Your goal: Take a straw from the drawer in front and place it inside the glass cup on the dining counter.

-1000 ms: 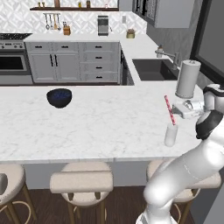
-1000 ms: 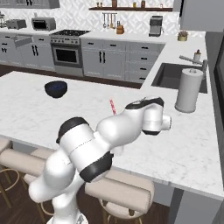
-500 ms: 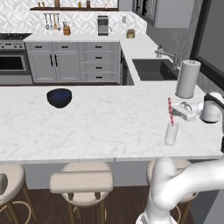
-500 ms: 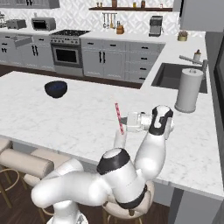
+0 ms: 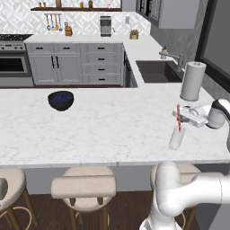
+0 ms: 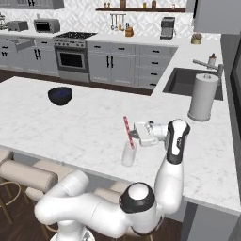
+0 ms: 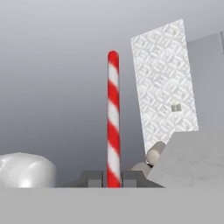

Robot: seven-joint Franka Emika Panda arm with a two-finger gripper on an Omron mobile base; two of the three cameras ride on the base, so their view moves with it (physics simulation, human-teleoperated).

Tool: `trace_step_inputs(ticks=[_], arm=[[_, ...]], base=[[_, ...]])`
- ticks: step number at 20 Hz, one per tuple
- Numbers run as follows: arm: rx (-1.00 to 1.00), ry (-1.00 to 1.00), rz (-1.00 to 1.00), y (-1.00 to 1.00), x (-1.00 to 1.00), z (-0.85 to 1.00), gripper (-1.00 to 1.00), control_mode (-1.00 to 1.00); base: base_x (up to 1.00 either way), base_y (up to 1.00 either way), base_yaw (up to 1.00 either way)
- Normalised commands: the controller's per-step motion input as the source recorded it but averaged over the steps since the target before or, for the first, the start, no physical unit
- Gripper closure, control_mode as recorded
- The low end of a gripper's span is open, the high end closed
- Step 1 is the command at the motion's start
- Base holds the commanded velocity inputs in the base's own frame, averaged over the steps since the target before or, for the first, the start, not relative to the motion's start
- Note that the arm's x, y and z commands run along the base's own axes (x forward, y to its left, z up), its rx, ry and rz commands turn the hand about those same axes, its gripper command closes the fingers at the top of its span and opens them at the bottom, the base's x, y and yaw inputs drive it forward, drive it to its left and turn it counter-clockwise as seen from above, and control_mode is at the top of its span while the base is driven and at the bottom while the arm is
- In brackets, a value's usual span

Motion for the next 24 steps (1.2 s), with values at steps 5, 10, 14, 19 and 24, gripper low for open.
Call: trace_step_inputs(ticks=[5,10,14,19,24], arm=[[0.00,-0.02,0.04,0.14,-0.29,0.00,1.00,-1.00],[0.00,0.00,0.01,0.09,-0.11,-0.03,1.00,-1.00],[0.00,0.00,0.00,0.16,0.00,-0.16,-1.00,-1.00],[0.02,-0.02,0.00,0.00,-0.01,-0.01,-1.00,-1.00],[0.03,-0.05,0.00,-0.08,-0.03,0.09,-1.00,-1.00]], base=[[0.00,0.00,0.00],[0.00,0.00,0.00],[0.00,0.00,0.00],[0.00,0.00,0.00],[0.00,0.00,0.00]])
